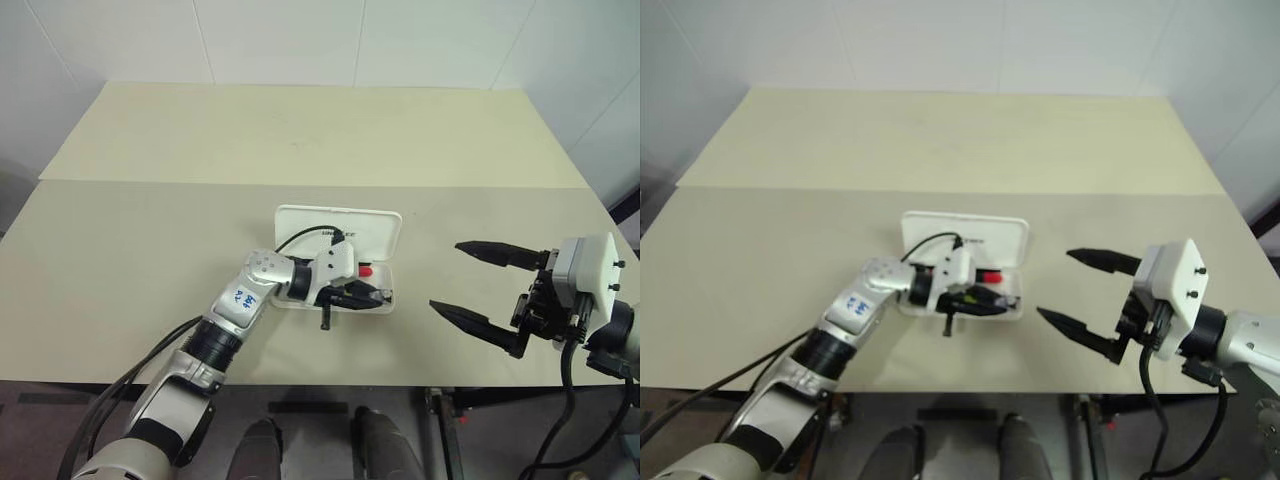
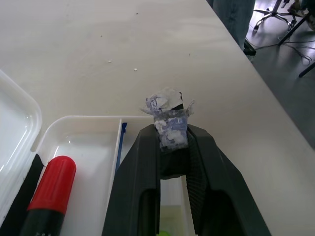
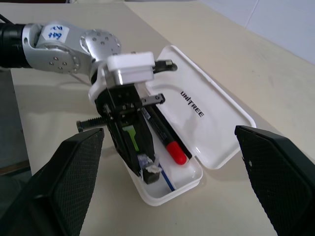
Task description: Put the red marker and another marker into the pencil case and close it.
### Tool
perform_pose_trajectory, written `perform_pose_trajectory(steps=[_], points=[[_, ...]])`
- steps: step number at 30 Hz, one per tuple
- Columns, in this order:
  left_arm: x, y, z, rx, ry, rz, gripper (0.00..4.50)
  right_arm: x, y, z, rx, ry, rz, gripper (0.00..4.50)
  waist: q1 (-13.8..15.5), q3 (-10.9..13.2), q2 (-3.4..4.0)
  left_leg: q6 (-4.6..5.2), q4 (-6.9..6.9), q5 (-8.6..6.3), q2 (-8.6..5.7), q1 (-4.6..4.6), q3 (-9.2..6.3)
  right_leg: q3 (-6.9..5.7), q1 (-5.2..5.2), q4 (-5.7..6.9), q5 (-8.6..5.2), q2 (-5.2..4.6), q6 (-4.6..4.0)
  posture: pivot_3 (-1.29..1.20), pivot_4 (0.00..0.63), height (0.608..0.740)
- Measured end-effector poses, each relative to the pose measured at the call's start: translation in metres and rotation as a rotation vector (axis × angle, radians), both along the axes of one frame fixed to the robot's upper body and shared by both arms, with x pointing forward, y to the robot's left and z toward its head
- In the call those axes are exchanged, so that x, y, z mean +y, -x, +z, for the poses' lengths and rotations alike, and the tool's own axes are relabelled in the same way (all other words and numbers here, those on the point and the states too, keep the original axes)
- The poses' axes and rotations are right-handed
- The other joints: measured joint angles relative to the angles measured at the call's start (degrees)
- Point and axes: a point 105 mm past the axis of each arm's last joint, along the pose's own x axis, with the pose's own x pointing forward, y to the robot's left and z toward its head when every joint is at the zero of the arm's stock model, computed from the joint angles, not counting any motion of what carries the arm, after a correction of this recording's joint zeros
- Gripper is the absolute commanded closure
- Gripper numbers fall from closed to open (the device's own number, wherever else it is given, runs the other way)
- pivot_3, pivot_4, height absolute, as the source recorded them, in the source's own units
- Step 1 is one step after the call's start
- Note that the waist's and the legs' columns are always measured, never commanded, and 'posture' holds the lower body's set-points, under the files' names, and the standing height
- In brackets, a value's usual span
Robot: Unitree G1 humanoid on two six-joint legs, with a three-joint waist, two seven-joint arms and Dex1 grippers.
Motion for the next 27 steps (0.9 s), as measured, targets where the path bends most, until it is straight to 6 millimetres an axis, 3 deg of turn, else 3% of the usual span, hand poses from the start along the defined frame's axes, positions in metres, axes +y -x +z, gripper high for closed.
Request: perform_pose_trajectory(steps=[4, 14, 18, 22, 27], points=[[-0.005, -0.003, 0.0, 0.004, -0.001, -0.002, 4.2, 0.001, -0.001, 0.001, -0.007, -0.005, -0.005, 0.0, 0.0, 0.0, 0.0, 0.0, 0.0, 0.0, 0.0, 0.0, 0.0, 0.0, 0.0, -0.01, 0.0, 0.0, 0.0, 0.0, 0.15, 0.74], [-0.011, -0.008, -0.002, -0.004, 0.012, 0.006, 0.79, 0.003, -0.001, 0.004, -0.021, -0.012, -0.015, 0.0, 0.1, 0.0, 0.0, 0.0, -0.01, 0.0, 0.0, -0.01, 0.0, 0.0, 0.0, -0.01, 0.01, 0.0, 0.02, 0.0, 0.15, 0.74], [-0.009, -0.007, 0.005, -0.001, 0.03, -0.009, 0.79, 0.003, -0.002, 0.005, -0.025, -0.012, -0.012, 0.0, 0.0, 0.0, 0.0, 0.0, -0.02, 0.0, 0.0, -0.01, 0.0, 0.0, 0.0, -0.01, 0.01, 0.0, 0.01, 0.0, 0.15, 0.74], [-0.005, 0.001, 0.03, -0.019, 0.102, -0.051, 0.79, 0.006, -0.003, 0.004, -0.023, -0.014, 0.002, 0.0, 0.0, 0.0, 0.0, 0.0, -0.04, 0.0, 0.0, 0.0, 0.0, 0.0, 0.0, 0.0, 0.01, 0.0, 0.01, 0.0, 0.15, 0.74], [0.024, 0.009, 0.053, 0.017, 0.214, -0.02, 0.79, 0.007, -0.005, 0.003, -0.016, -0.02, 0.016, 0.0, -0.3, 0.0, 0.0, 0.0, -0.07, 0.0, 0.01, 0.03, 0.0, 0.0, -0.01, 0.07, 0.01, 0.01, 0.02, 0.0, 0.15, 0.74]])
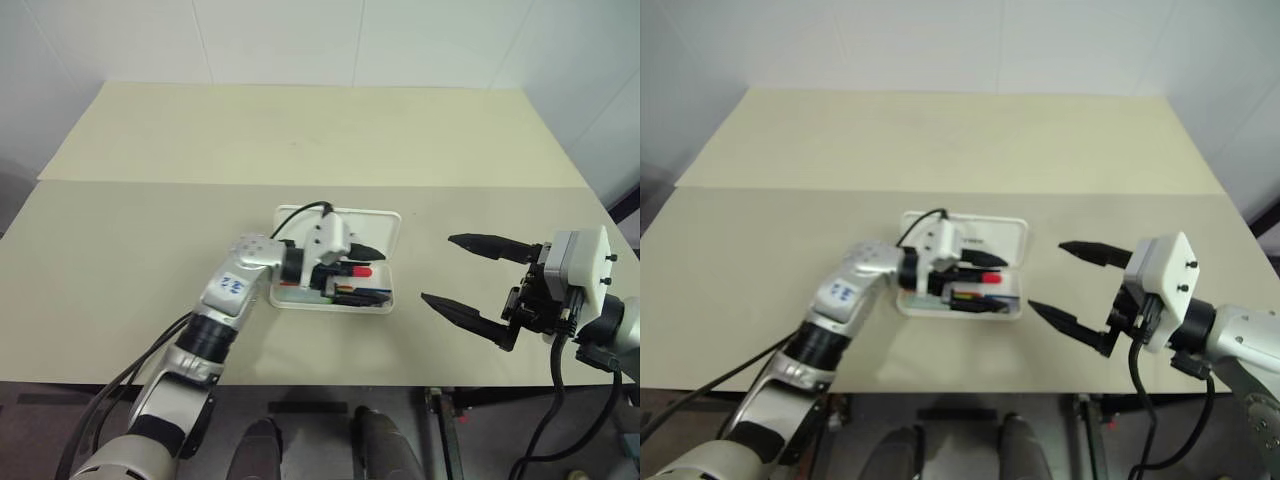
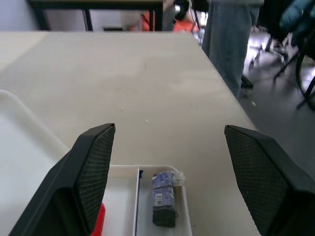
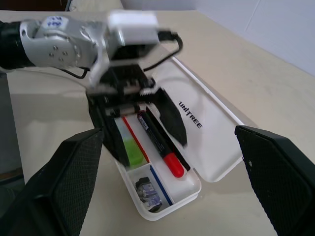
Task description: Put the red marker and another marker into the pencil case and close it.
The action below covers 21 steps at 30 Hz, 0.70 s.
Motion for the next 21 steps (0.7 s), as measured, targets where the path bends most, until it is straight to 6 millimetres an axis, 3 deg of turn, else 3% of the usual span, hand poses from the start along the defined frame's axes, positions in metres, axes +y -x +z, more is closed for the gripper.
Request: perform_pose_trajectory(steps=[7, 10, 12, 16, 21], points=[[0.069, -0.008, 0.013, 0.004, 0.049, 0.198, 0.79, -0.002, -0.007, -0.006, 0.032, -0.01, 0.024, 0.0, 0.1, 0.0, 0.0, 0.01, 0.08, 0.01, -0.01, 0.02, -0.02, 0.0, 0.01, 0.06, 0.0, -0.01, -0.01, 0.0, 0.15, 0.74], [0.077, -0.01, 0.016, -0.012, 0.053, 0.227, 0.97, -0.002, -0.008, -0.003, 0.019, -0.011, 0.032, 0.0, 0.4, 0.0, 0.0, 0.01, 0.08, 0.01, -0.01, 0.0, -0.04, -0.01, 0.02, 0.05, 0.0, -0.01, -0.01, 0.0, 0.15, 0.74], [0.086, -0.013, 0.019, -0.025, 0.082, 0.266, 1.38, 0.002, -0.01, -0.002, 0.013, -0.009, 0.058, 0.0, 0.2, 0.0, -0.01, 0.01, 0.06, 0.01, -0.01, -0.01, -0.04, -0.01, 0.02, 0.02, 0.0, -0.01, -0.01, 0.0, 0.15, 0.74], [0.131, -0.028, 0.038, -0.08, 0.166, 0.459, 2.85, -0.002, -0.02, -0.005, 0.025, -0.007, 0.067, 0.0, -0.3, 0.0, 0.0, 0.01, -0.03, 0.01, 0.02, 0.04, -0.03, -0.01, -0.06, 0.15, 0.03, 0.01, 0.06, 0.0, 0.15, 0.74], [0.136, -0.029, 0.04, -0.081, 0.187, 0.486, 4.49, -0.002, -0.022, -0.001, 0.015, -0.003, 0.09, 0.0, 0.4, 0.0, 0.0, 0.0, 0.0, 0.0, -0.01, -0.03, -0.06, -0.02, -0.06, 0.15, 0.07, -0.01, 0.12, 0.0, 0.15, 0.74]])
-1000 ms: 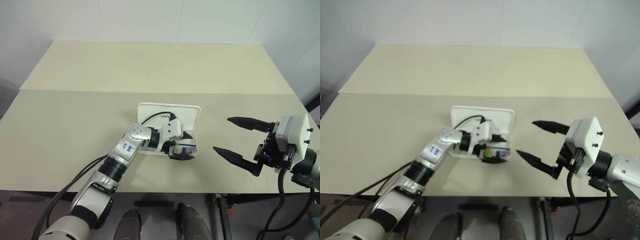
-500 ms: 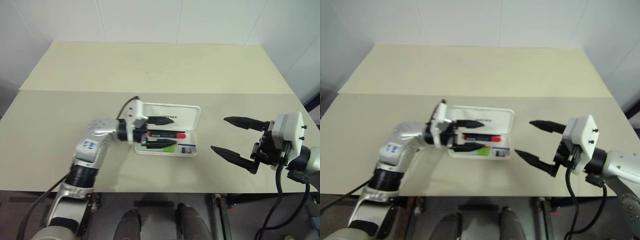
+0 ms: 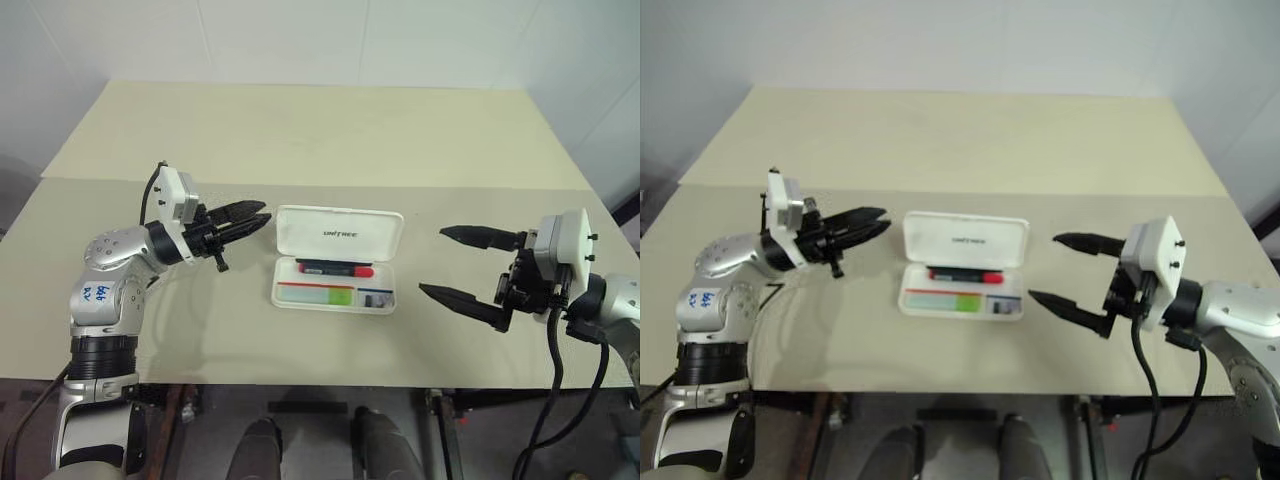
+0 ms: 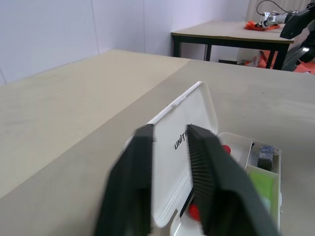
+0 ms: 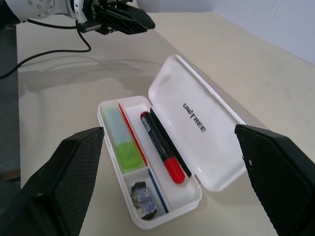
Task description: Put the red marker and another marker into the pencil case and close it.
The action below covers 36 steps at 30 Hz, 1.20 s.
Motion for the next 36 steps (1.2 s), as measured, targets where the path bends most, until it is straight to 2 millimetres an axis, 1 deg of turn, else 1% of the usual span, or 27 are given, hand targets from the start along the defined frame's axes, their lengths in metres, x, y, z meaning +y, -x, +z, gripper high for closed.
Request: perform_pose_trajectory(steps=[2, 4, 8, 9, 13, 15, 17, 19, 29, 31, 34, 36], points=[[0.004, -0.003, -0.002, 0.002, 0.004, 0.02, 4.49, -0.001, -0.002, 0.002, -0.008, 0.001, 0.008, 0.0, -0.2, 0.0, 0.0, 0.0, 0.0, 0.0, 0.0, 0.0, 0.01, 0.0, 0.0, -0.03, 0.01, 0.0, 0.01, 0.0, 0.15, 0.74], [0.008, -0.008, -0.001, -0.008, 0.008, 0.057, 4.49, -0.006, -0.005, 0.0, 0.002, 0.008, -0.004, 0.0, -0.2, 0.0, 0.0, 0.0, -0.01, 0.0, 0.01, 0.02, 0.0, 0.0, 0.0, 0.02, 0.02, 0.01, 0.04, 0.0, 0.15, 0.74], [0.014, -0.016, -0.001, -0.007, 0.019, 0.103, 4.49, -0.005, -0.005, -0.003, 0.008, 0.021, 0.002, 0.0, -0.2, 0.0, 0.0, 0.0, 0.0, 0.0, 0.0, 0.01, 0.01, 0.0, -0.02, 0.03, 0.04, 0.0, 0.07, 0.0, 0.15, 0.74], [0.014, -0.018, -0.001, -0.007, 0.016, 0.111, 4.49, -0.005, -0.005, -0.003, 0.008, 0.022, 0.001, 0.0, -0.3, 0.0, 0.0, -0.01, 0.0, 0.0, 0.0, 0.01, 0.01, 0.0, -0.02, 0.02, 0.04, 0.0, 0.08, 0.0, 0.15, 0.74], [0.011, -0.038, -0.001, 0.007, 0.016, 0.183, 4.49, -0.004, -0.005, -0.004, 0.009, 0.027, 0.003, 0.0, -0.2, 0.0, 0.0, -0.01, 0.02, 0.0, 0.0, 0.02, 0.0, 0.0, -0.02, 0.04, 0.06, 0.01, 0.1, 0.0, 0.15, 0.74], [0.009, -0.046, -0.004, 0.019, 0.005, 0.206, 4.49, -0.004, -0.005, -0.005, 0.01, 0.028, 0.004, 0.0, -0.2, 0.0, 0.0, -0.01, 0.01, 0.0, 0.0, 0.01, 0.01, 0.0, -0.01, 0.03, 0.07, 0.01, 0.13, 0.0, 0.15, 0.74], [0.007, -0.052, -0.009, 0.035, 0.001, 0.218, 4.49, -0.004, -0.005, -0.005, 0.01, 0.028, 0.004, 0.0, -0.2, 0.0, 0.0, -0.01, -0.02, 0.0, 0.0, 0.01, 0.01, 0.0, -0.02, 0.01, 0.19, 0.02, 0.35, 0.0, 0.15, 0.74], [0.007, -0.054, -0.013, 0.045, 0.002, 0.222, 4.49, -0.004, -0.005, -0.005, 0.01, 0.028, 0.004, 0.0, -0.3, 0.0, 0.0, -0.03, -0.04, -0.01, 0.0, 0.01, 0.01, 0.0, -0.03, 0.0, 0.37, 0.02, 0.7, 0.0, 0.15, 0.74], [0.005, -0.055, -0.012, 0.029, -0.003, 0.221, 4.49, -0.004, -0.005, -0.005, 0.01, 0.028, 0.004, 0.0, -0.2, 0.0, 0.0, -0.03, -0.05, -0.01, 0.0, 0.0, 0.01, -0.01, -0.05, 0.0, 0.39, 0.01, 0.74, 0.0, 0.15, 0.74], [-0.001, -0.062, -0.014, 0.042, -0.008, 0.212, 4.49, -0.004, -0.005, -0.005, 0.01, 0.027, -0.004, 0.0, -0.1, 0.0, 0.0, -0.03, -0.02, -0.01, 0.0, 0.0, 0.01, -0.02, -0.05, 0.01, 0.39, 0.02, 0.74, 0.0, 0.15, 0.74], [-0.019, -0.07, -0.023, 0.069, -0.036, 0.178, 4.49, -0.002, -0.004, -0.004, -0.002, 0.025, -0.004, 0.0, 0.0, 0.0, 0.0, -0.02, 0.01, 0.0, -0.02, -0.05, 0.0, -0.02, 0.0, -0.15, 0.35, 0.0, 0.63, 0.0, 0.15, 0.74], [-0.02, -0.071, -0.03, 0.083, -0.052, 0.175, 4.49, -0.001, -0.003, -0.004, -0.004, 0.026, -0.004, 0.0, -0.2, 0.0, 0.0, -0.02, -0.02, -0.01, -0.02, -0.08, 0.01, -0.02, -0.02, -0.16, 0.39, 0.0, 0.72, 0.0, 0.15, 0.74]])
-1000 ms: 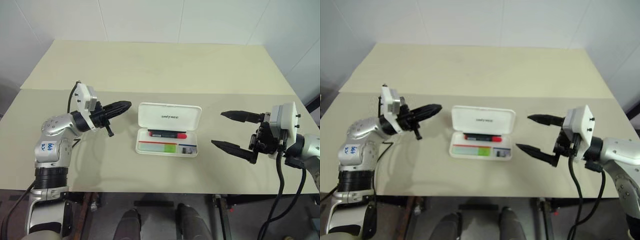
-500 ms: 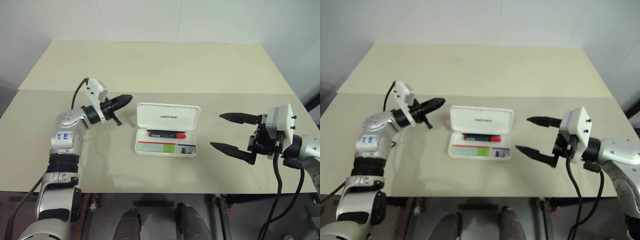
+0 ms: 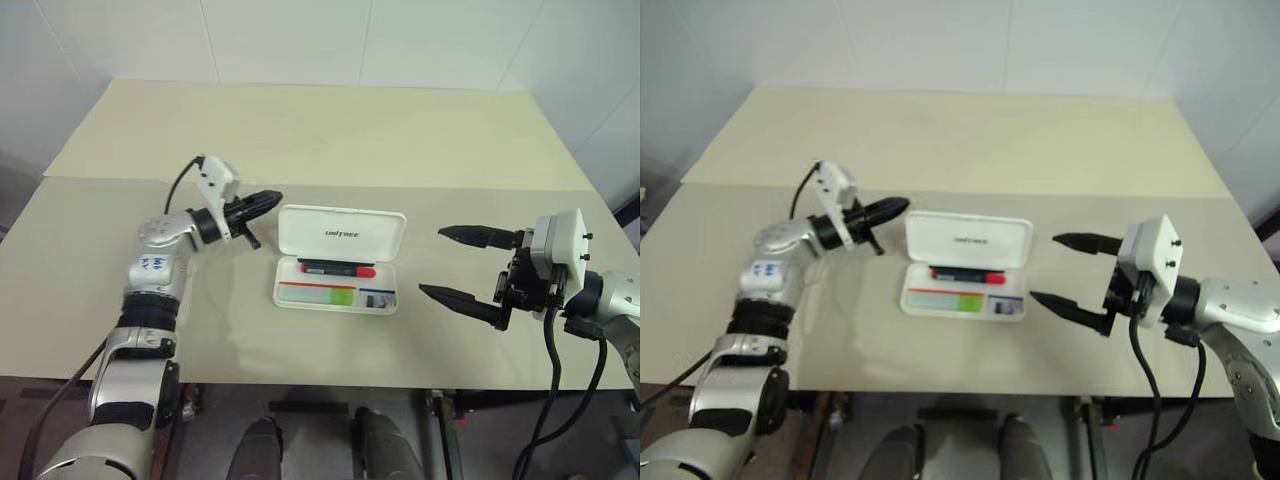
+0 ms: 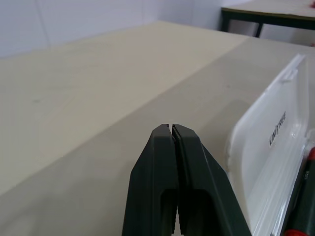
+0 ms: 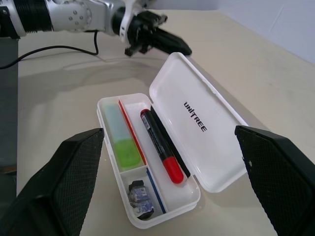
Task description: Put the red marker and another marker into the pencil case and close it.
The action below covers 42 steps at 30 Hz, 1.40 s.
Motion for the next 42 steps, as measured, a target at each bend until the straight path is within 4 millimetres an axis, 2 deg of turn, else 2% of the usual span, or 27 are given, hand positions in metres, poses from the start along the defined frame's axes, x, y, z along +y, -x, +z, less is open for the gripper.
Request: perform_pose_trajectory(steps=[14, 15, 18, 20, 29, 34, 42], points=[[-0.001, 0.0, -0.001, -0.008, -0.007, -0.015, 4.49, -0.001, 0.0, -0.001, 0.003, -0.002, -0.008, 0.0, 0.1, 0.0, 0.0, -0.01, -0.02, -0.01, 0.01, 0.01, 0.0, 0.0, -0.09, 0.17, -0.01, 0.01, 0.1, 0.0, 0.15, 0.74], [-0.003, 0.003, -0.002, -0.001, -0.013, -0.045, 4.49, 0.0, 0.0, -0.001, 0.002, -0.003, -0.01, 0.0, 0.1, 0.0, 0.0, -0.01, -0.03, -0.01, 0.01, 0.0, 0.0, 0.0, -0.09, 0.17, -0.01, 0.01, 0.1, 0.0, 0.15, 0.74], [-0.023, 0.031, -0.008, 0.017, -0.06, -0.278, 4.49, 0.001, 0.0, -0.001, -0.003, -0.019, -0.016, 0.0, 0.0, 0.0, 0.01, -0.03, -0.08, -0.03, 0.01, -0.01, 0.0, 0.0, -0.1, 0.15, -0.04, 0.01, 0.05, 0.0, 0.15, 0.74], [-0.029, 0.039, -0.013, 0.039, -0.078, -0.348, 4.49, 0.002, 0.0, -0.001, -0.006, -0.02, -0.02, 0.0, 0.1, 0.0, 0.01, -0.03, -0.07, -0.03, 0.02, -0.01, 0.0, 0.0, -0.11, 0.16, -0.05, 0.02, 0.04, 0.0, 0.15, 0.74], [-0.037, 0.057, -0.016, 0.049, -0.121, -0.497, 4.49, 0.002, 0.0, -0.001, -0.007, -0.022, -0.029, 0.0, 0.0, 0.0, 0.01, -0.01, 0.0, -0.02, 0.02, 0.01, 0.0, 0.0, -0.08, 0.17, -0.15, 0.01, -0.15, 0.0, 0.15, 0.74], [-0.032, 0.075, -0.032, 0.093, -0.239, -0.6, 4.49, 0.001, 0.0, -0.003, -0.001, -0.023, -0.039, 0.0, -0.1, 0.0, 0.01, -0.01, -0.06, -0.02, 0.02, 0.04, 0.0, 0.0, -0.1, 0.19, -0.15, 0.01, -0.15, 0.0, 0.15, 0.74], [-0.03, 0.08, -0.051, 0.123, -0.343, -0.609, 4.49, 0.002, 0.001, -0.002, -0.007, -0.024, -0.043, 0.0, 0.0, 0.0, 0.01, 0.0, 0.03, -0.01, 0.02, 0.05, -0.01, 0.01, -0.06, 0.24, -0.4, 0.0, -0.63, 0.0, 0.15, 0.74]])
